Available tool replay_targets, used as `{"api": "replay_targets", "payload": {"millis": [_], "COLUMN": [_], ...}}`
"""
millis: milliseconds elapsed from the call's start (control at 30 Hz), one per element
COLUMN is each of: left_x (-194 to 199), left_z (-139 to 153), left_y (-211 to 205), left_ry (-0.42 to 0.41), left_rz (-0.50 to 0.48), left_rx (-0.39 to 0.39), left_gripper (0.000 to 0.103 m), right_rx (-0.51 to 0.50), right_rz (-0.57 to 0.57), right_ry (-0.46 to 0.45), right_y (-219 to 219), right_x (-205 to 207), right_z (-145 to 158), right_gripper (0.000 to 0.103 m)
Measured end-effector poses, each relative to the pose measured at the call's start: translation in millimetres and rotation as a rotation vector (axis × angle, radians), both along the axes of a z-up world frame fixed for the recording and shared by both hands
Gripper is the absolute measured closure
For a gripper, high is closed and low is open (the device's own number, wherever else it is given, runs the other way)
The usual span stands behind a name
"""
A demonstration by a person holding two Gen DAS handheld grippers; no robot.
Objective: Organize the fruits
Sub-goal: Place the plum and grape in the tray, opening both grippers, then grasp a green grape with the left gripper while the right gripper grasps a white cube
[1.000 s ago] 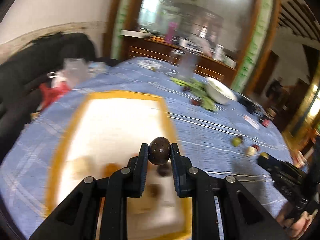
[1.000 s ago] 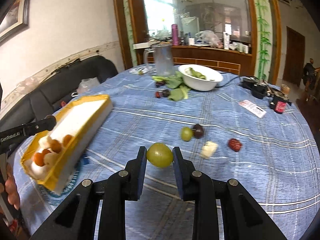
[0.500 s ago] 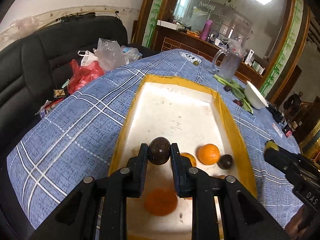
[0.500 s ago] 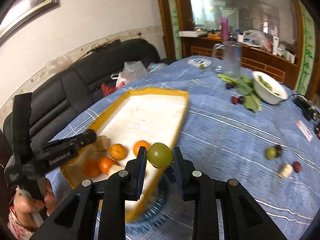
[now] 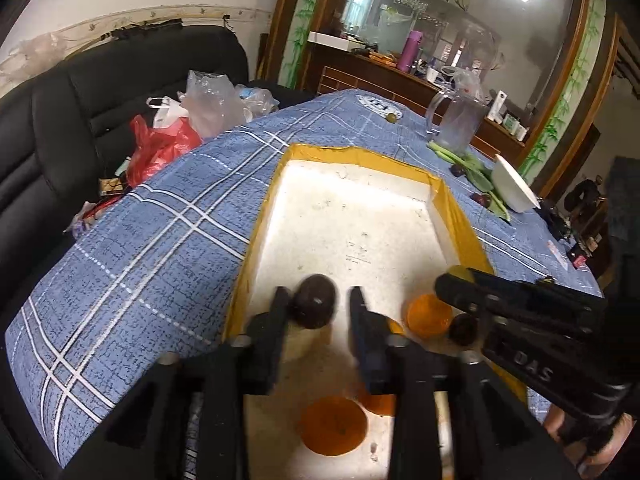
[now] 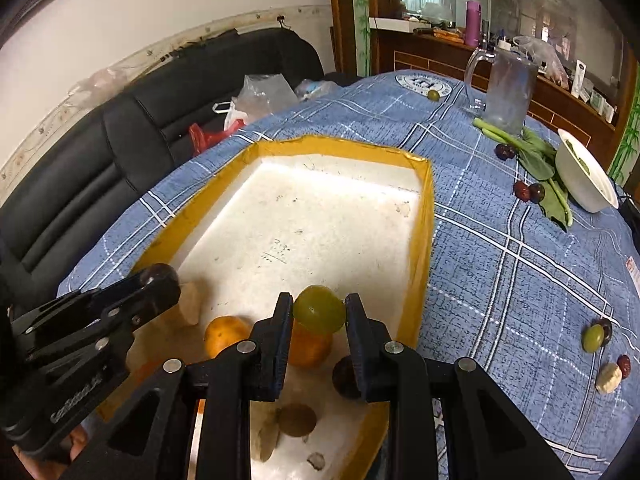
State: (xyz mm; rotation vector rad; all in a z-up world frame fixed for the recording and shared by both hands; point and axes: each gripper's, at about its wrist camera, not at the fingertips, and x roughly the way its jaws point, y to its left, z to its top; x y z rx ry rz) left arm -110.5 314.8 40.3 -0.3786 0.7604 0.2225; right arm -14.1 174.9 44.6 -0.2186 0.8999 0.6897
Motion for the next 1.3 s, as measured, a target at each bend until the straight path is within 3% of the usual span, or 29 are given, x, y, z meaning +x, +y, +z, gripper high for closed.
{"api": "replay_targets", "payload": {"millis": [33, 133, 167, 433, 633, 900, 1300], "left_x": [-1, -4, -5, -16, -26, -36, -47], "left_z": [1, 4, 5, 16, 36, 52, 61], "left_y": [0, -2, -2, -9, -35, -81, -123], "left_ry": [0.001, -0.008, -0.008, -0.012, -0.053, -0.078, -0.081], "left_rz": [0.001, 0.005, 0.004, 0.014, -0.005, -0.086, -0.156], "left_rx": [0.003, 0.012, 0.009, 0.023, 0.115, 0.244, 0.308], "left_gripper": [0.045, 0.041, 0.041, 0.032, 0.024, 0.023, 0.022], "right_rx": [0.002, 0.022, 0.031, 0.057, 0.098, 0.104, 0.112], "right_rz": [-0.006, -0.024, -0.031, -0.034, -0.075, -0.127, -0.192], "right_ry": [0.004, 0.01, 0.005, -0.053, -0.095, -0.133, -0.178], "right_y": [0, -3, -4, -15, -45, -87, -141], "right_x": [2, 3, 3, -16, -39, -62, -80], "right_z": [-1, 0, 1, 17, 28, 33, 38], "right_gripper": [0.071, 0.046, 0.044, 0.044, 0.036, 0.035, 0.03]}}
